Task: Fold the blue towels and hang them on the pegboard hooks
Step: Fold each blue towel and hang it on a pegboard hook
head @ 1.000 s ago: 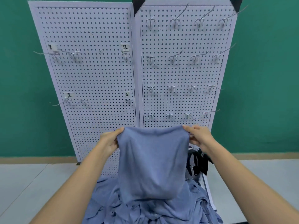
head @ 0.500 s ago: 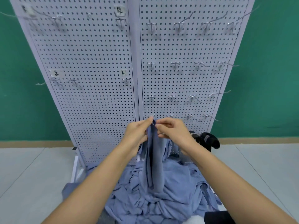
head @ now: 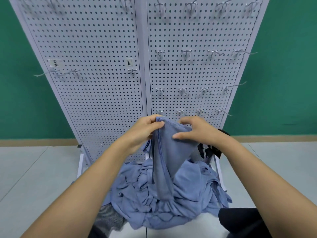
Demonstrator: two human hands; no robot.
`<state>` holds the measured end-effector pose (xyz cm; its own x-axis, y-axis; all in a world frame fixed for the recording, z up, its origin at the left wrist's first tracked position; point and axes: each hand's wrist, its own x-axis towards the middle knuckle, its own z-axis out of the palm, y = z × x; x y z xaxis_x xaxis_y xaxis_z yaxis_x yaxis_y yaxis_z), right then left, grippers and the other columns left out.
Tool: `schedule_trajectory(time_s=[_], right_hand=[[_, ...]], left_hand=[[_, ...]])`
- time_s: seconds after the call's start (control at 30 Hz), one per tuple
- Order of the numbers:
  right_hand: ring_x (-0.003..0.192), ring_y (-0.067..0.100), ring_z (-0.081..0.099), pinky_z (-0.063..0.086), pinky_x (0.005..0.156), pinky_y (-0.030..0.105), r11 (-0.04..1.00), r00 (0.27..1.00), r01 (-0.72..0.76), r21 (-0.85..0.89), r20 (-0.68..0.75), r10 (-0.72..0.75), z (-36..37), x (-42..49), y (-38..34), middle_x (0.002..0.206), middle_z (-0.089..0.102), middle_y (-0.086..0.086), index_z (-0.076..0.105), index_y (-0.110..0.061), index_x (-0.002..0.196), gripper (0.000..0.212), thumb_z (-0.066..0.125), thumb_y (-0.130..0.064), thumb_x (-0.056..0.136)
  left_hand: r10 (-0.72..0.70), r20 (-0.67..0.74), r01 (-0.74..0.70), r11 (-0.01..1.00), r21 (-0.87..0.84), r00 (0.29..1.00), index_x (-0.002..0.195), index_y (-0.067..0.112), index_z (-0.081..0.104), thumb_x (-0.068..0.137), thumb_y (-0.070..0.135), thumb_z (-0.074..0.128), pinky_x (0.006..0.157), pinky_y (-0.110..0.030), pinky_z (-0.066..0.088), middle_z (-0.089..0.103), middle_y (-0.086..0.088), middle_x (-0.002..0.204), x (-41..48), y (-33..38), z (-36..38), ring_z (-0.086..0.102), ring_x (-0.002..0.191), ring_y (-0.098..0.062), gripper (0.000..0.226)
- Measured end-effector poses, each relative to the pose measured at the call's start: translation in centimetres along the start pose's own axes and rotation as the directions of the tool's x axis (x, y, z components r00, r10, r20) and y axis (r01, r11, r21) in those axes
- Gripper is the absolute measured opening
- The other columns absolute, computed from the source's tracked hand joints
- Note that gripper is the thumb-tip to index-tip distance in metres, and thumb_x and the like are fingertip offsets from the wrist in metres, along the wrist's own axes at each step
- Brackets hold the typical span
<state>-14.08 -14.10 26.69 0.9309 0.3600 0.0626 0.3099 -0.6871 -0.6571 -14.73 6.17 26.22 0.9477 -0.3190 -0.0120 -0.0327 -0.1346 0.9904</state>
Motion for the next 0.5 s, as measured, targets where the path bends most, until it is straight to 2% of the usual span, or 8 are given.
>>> schedule_trajectory(time_s=[0.03,0.1,0.2,0.27,0.4,0.5], right_hand=[[0.078,0.016,0.055,0.040,0.071,0.033,1.000,0.999,0.025,0.005,-0.034,-0.025,0.0,0.1,0.0,0.085,0.063,0.011,0.063,-0.006,0.088,0.035,0.075,-0.038,0.080],[0.065,0.015,0.047,0.036,0.062,0.032,0.997,0.990,0.057,-0.049,-0.124,-0.063,-0.1,0.2,0.0,0.068,0.054,0.006,0.058,-0.007,0.075,0.032,0.070,-0.036,0.084],[0.059,0.011,0.043,0.034,0.060,0.033,0.985,0.994,0.058,-0.163,-0.081,-0.072,0.0,0.0,-0.8,0.061,0.048,-0.005,0.049,-0.022,0.064,0.032,0.065,-0.037,0.087],[0.057,0.012,0.040,0.032,0.059,0.032,0.985,0.996,0.048,-0.167,-0.069,-0.060,0.2,0.0,-1.2,0.060,0.046,-0.001,0.049,-0.016,0.064,0.034,0.063,-0.034,0.089],[0.062,0.015,0.039,0.030,0.058,0.029,1.000,0.989,-0.003,-0.012,-0.148,0.001,-0.4,-0.1,-1.9,0.067,0.045,0.008,0.056,0.004,0.077,0.036,0.062,-0.028,0.091],[0.062,0.014,0.043,0.034,0.056,0.024,0.987,0.980,-0.003,0.163,-0.195,0.035,-1.1,-0.6,-2.5,0.069,0.048,0.008,0.057,0.007,0.082,0.037,0.061,-0.029,0.092]], left_hand=[[-0.001,-0.012,0.002,1.000,0.016,1.000,0.102,0.017,0.065,0.099,0.014,0.048,0.079,-0.027,0.046,0.067,-0.001,0.093,0.0,-0.1,-0.1,0.060,0.082,-0.011,0.018],[-0.012,-0.068,0.013,1.000,0.002,0.998,0.103,0.016,0.066,0.099,0.016,0.049,0.081,-0.031,0.048,0.066,-0.002,0.095,0.3,-0.5,-0.4,0.060,0.085,-0.014,0.018],[-0.025,-0.119,0.027,1.000,0.009,0.993,0.103,0.016,0.067,0.099,0.015,0.050,0.084,-0.033,0.049,0.067,-0.002,0.095,0.7,-1.0,-0.3,0.061,0.087,-0.014,0.018],[-0.044,-0.141,0.045,0.999,0.004,0.989,0.101,0.016,0.067,0.099,0.015,0.050,0.083,-0.032,0.048,0.067,0.000,0.093,0.9,-1.4,0.1,0.061,0.086,-0.013,0.017],[-0.096,-0.259,0.068,0.991,-0.115,0.961,0.110,0.016,0.064,0.096,0.017,0.054,0.083,-0.027,0.051,0.065,0.001,0.097,1.3,-2.2,0.6,0.061,0.086,-0.012,0.016],[-0.191,-0.290,0.136,0.971,-0.199,0.938,0.111,0.017,0.060,0.093,0.017,0.061,0.084,-0.029,0.049,0.064,-0.003,0.109,1.4,-3.4,0.3,0.060,0.088,-0.013,0.018]])
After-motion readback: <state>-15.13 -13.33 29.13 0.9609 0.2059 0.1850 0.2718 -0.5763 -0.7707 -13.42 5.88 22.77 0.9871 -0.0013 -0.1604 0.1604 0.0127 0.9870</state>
